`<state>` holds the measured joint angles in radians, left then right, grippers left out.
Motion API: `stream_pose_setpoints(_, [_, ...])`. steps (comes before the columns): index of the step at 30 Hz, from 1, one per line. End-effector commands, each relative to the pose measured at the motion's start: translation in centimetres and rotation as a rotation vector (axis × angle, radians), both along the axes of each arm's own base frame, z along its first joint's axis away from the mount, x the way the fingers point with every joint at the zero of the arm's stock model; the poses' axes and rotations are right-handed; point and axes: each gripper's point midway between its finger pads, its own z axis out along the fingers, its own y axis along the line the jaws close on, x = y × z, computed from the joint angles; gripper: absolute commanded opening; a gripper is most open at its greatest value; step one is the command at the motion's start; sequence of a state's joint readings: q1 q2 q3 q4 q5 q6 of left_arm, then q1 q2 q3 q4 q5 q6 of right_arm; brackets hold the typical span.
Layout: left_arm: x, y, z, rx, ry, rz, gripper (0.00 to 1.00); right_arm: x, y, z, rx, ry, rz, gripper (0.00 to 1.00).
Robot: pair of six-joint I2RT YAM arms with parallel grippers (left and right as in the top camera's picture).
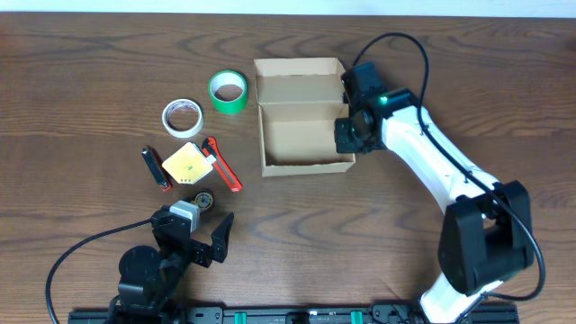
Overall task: Pack container
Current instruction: 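Push the box toward the table center with the right gripper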
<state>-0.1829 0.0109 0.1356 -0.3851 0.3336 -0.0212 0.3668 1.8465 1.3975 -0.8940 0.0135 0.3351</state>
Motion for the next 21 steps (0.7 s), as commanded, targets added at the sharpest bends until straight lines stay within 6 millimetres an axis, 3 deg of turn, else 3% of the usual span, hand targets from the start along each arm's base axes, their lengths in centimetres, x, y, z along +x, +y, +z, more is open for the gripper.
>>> stream_pose_setpoints(1, [0.1, 0.1, -0.9, 0.017, 0.006, -0.002, 0.95, 0.9, 0.1, 0.3, -0.036, -0.015, -0.041, 0.01])
stream_pose_setpoints(5, [0.1, 0.1, -0.9, 0.017, 0.006, -0.002, 0.95, 1.0, 0.1, 0.4, -0.035, -0.015, -0.041, 0.02])
stream_pose_setpoints(6, [0.1, 0.1, -0.9, 0.017, 0.006, -0.002, 0.95, 1.0, 0.1, 0.4, -0.036, -0.015, -0.036, 0.11])
stream_pose_setpoints(8, [0.1, 0.1, -0.9, 0.017, 0.006, -0.002, 0.95, 0.9, 0.2, 0.4, -0.035, -0.014, -0.016, 0.54])
stream_pose_setpoints(9, [0.1, 0.1, -0.9, 0.017, 0.006, -0.002, 0.95, 0.8, 0.4, 0.5, -0.029, -0.01, -0.006, 0.81])
stream_pose_setpoints(11, [0.1, 0.1, -0.9, 0.017, 0.006, -0.002, 0.95, 0.5, 0.8, 0.9, -0.004, 0.005, -0.001, 0.99])
stream_pose_setpoints(14, [0.1, 0.1, -0.9, 0.017, 0.006, -0.002, 0.95, 0.2, 1.0, 2.6, 0.021, 0.011, -0.001, 0.99])
stream_pose_setpoints(21, [0.1, 0.1, -0.9, 0.017, 0.006, -0.002, 0.95, -1.8, 0.2, 9.9, 0.061, -0.076, -0.009, 0.99])
